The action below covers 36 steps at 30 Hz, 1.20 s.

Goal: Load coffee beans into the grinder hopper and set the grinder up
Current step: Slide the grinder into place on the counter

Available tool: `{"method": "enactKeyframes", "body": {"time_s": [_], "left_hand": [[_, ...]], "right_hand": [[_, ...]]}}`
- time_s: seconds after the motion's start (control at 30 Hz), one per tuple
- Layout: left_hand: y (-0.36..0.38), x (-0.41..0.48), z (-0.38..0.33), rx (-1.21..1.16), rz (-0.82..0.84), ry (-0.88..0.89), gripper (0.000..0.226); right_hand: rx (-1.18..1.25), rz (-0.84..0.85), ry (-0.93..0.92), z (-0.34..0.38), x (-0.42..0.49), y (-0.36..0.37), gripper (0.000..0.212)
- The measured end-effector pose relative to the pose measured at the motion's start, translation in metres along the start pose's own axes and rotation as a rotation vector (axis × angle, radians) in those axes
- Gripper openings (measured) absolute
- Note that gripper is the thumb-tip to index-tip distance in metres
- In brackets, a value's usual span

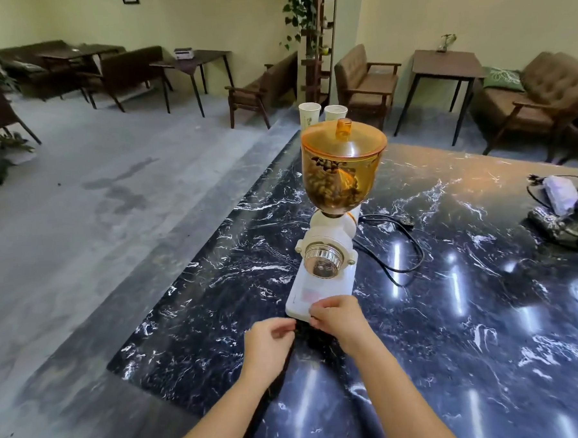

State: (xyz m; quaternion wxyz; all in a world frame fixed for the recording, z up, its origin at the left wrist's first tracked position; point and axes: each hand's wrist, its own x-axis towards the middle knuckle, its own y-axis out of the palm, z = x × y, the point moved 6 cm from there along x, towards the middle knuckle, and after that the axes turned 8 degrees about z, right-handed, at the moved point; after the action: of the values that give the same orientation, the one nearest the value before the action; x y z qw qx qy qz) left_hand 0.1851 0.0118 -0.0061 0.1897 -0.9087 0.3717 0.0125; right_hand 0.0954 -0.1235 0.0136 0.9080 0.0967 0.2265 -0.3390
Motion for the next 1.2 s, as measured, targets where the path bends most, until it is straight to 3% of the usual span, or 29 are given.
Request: {"method": "enactKeyframes", "body": {"time_s": [0.07, 0.13, 0.23, 0.3, 0.4, 0.43, 0.53, 0.63, 0.73, 0.9, 1.03, 1.2], "left_hand": [[0.002, 0.001, 0.012, -0.739, 0.026, -0.239, 0.024], [0.003, -0.002, 0.016, -1.27, 0.025, -0.423, 0.03], [-0.015, -0.007, 0.016, -1.45, -0.006, -0.54, 0.026], [-0.036, -0.006, 0.019, -1.366, 0.025, -0.546, 0.016], [-0.083, 0.005, 0.031, -1.085, 0.076, -0.512, 0.042], [-0.108, 0.012, 0.037, -0.879, 0.059, -0.469, 0.049], [-0.201, 0.044, 0.05, 0.028, -0.031, -0.272, 0.053], [-0.279, 0.089, 0.096, 0.5, 0.049, -0.255, 0.058], [-0.338, 0.145, 0.173, 0.65, 0.233, -0.384, 0.056], [-0.392, 0.215, 0.263, 0.826, 0.605, -0.481, 0.039], [-0.396, 0.254, 0.282, 0.871, 0.809, -0.465, 0.019], [-0.356, 0.308, 0.324, 0.95, 1.002, -0.326, 0.03]], "right_hand": [[0.562, 0.107, 0.084, -0.018, -0.008, 0.008, 0.009], [0.871, 0.174, 0.183, -0.033, -0.014, 0.02, 0.011], [0.995, 0.266, 0.286, -0.042, -0.014, 0.048, 0.003], [0.977, 0.314, 0.33, -0.044, -0.008, 0.073, 0.015], [0.828, 0.395, 0.365, -0.042, 0.007, 0.123, 0.037], [0.711, 0.412, 0.352, -0.041, 0.013, 0.144, 0.041], [0.191, 0.398, 0.181, -0.031, 0.035, 0.21, 0.047], [-0.307, 0.454, -0.155, -0.004, 0.056, 0.295, 0.05], [-0.619, 0.528, -0.279, 0.004, 0.084, 0.389, 0.051], [-0.731, 0.466, -0.032, -0.017, 0.159, 0.502, 0.042], [-0.673, 0.229, 0.225, -0.04, 0.225, 0.514, 0.043], [-0.581, -0.012, 0.453, -0.102, 0.296, 0.476, 0.038]]}}
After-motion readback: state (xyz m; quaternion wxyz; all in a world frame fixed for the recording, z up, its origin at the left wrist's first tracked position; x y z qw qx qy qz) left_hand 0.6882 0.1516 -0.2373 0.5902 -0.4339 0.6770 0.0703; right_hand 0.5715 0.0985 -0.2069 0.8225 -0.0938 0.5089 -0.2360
